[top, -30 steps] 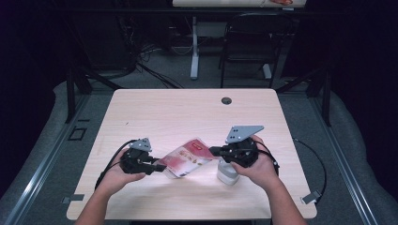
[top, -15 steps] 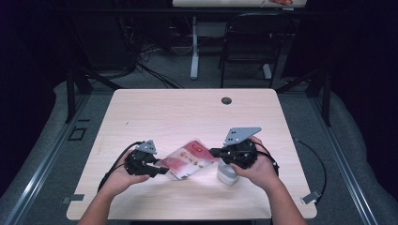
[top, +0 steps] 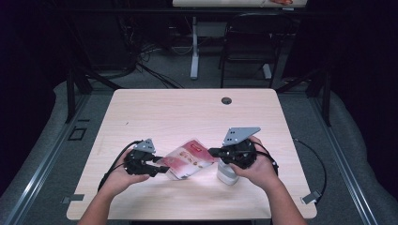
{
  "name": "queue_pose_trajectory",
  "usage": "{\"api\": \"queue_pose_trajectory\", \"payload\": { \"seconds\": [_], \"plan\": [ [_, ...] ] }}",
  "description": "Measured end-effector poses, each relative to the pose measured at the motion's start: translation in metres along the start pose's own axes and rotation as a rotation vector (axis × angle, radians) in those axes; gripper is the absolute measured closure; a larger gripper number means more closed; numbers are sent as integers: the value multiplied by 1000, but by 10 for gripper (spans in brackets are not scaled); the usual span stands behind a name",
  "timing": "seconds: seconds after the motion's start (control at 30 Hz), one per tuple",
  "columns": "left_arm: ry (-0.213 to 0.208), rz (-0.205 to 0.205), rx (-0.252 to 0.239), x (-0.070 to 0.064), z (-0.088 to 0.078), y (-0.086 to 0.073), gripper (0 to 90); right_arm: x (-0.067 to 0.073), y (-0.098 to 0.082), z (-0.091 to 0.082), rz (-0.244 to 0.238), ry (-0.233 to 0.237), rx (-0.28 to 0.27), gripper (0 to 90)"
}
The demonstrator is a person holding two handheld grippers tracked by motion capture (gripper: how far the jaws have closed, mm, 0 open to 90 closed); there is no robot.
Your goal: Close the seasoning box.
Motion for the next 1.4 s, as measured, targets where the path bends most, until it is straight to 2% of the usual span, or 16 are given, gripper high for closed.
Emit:
{"api": "queue_pose_trajectory", "payload": {
  "seconds": [0.2,0.23,0.3,0.33,0.4,0.53,0.97,1.3,1.4],
  "plan": [
    [-2,-2,6,-1,-3,0,588,2,3,1,0,9,-13,900],
    [19,-4,8,0,-4,-1,589,2,4,1,-1,12,-17,900],
    [18,-5,8,0,-5,-1,593,4,6,1,-2,16,-22,900],
    [-5,-3,-7,-1,-7,0,593,5,7,2,-4,20,-25,900],
    [-14,-4,-22,-2,-10,2,593,6,9,3,-9,19,-28,900],
    [-12,12,-27,-5,-14,4,594,8,15,5,-12,32,-41,900],
    [-18,18,-36,-8,-23,3,599,14,31,13,-3,77,-89,892],
    [-26,13,-52,-8,-31,1,599,22,45,22,-13,107,-109,877],
    [-15,3,-56,-6,-36,0,598,24,52,28,-13,116,-112,869]
  ]
}}
Point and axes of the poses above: each handheld gripper's, and its own axes: z roughly forward along the jaws, y roughly out of its top, x roughly to its left, the point moved 9 cm from there along z, roughly forward along the jaws, and after that the axes turned 13 degrees about -z, right-handed, at the moved point
